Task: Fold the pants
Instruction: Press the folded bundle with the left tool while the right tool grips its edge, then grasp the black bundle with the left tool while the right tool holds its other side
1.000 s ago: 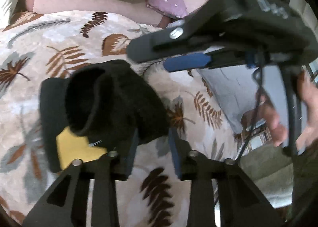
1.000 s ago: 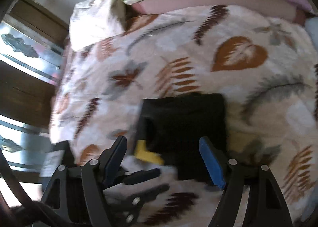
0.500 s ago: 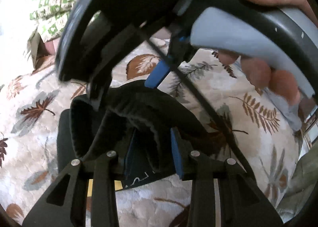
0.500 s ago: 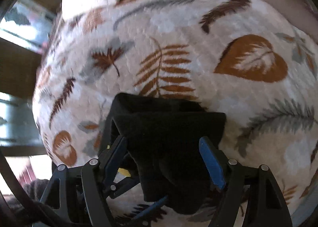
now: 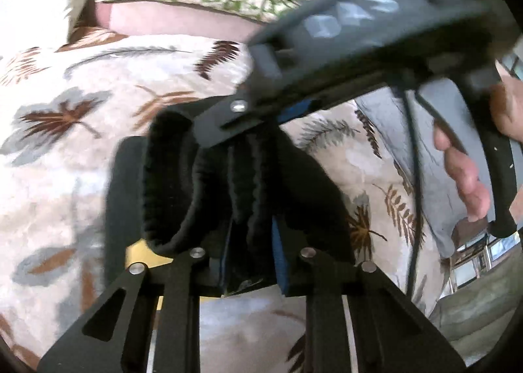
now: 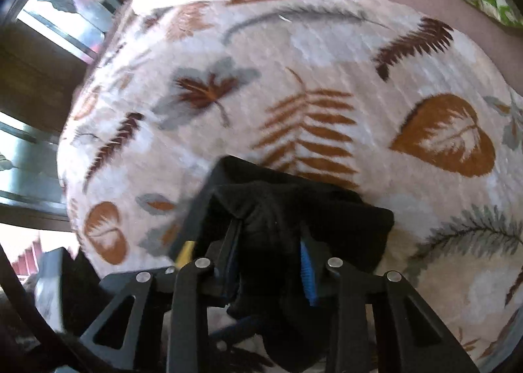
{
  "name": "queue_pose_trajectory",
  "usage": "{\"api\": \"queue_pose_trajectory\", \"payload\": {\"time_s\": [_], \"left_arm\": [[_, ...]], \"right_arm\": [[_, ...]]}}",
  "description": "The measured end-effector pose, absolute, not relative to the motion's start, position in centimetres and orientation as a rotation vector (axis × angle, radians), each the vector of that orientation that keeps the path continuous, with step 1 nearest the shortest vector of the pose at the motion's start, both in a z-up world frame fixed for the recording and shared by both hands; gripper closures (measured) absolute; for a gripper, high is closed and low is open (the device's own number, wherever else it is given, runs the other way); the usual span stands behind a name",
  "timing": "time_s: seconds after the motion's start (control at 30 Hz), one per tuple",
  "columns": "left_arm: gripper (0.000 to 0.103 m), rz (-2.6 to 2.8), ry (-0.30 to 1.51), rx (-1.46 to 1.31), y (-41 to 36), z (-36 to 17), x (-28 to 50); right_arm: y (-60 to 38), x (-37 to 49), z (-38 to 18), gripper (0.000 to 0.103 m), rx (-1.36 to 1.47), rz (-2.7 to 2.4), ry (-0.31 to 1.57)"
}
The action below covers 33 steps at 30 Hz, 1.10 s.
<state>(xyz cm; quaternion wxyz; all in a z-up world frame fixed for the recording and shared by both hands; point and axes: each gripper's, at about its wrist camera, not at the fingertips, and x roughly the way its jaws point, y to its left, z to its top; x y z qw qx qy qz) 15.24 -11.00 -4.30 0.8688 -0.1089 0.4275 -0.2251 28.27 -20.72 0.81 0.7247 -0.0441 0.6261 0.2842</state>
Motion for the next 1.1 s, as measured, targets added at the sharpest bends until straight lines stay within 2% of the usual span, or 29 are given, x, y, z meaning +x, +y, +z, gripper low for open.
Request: {"api": "queue_pose_trajectory", "payload": {"time_s": [0.13, 0.33, 0.67, 0.87, 1.1], "left_arm": [[0.084, -0.44, 0.912, -0.249, -8.3, -4.9, 15.4], [0.084, -0.446, 0.949, -0.281, -6.2, -6.5, 15.3], [0.084, -0.528, 0.922, -0.247, -4.7, -4.8, 14.1], [0.084, -0.515, 0.923, -0.272, -2.4, -4.1, 14.1], [0.084, -0.594, 0.855, -0.254, -1.8, 0.2, 13.5]], "right_arm": [[-17.8, 28.2, 0.5, 0.071, -0.069, 0.663, 1.371], [-15.4, 28.9, -3.3, 0.062, -0.022, 0.62, 1.432], [-16.2, 27.6, 0.4, 0.048, -0.04, 0.627, 1.423], [-17.5, 26.3, 3.3, 0.048, -0.012, 0.628, 1.349], [-26.8, 21.8, 4.5, 0.042, 0.272, 0.54, 1.147]]}}
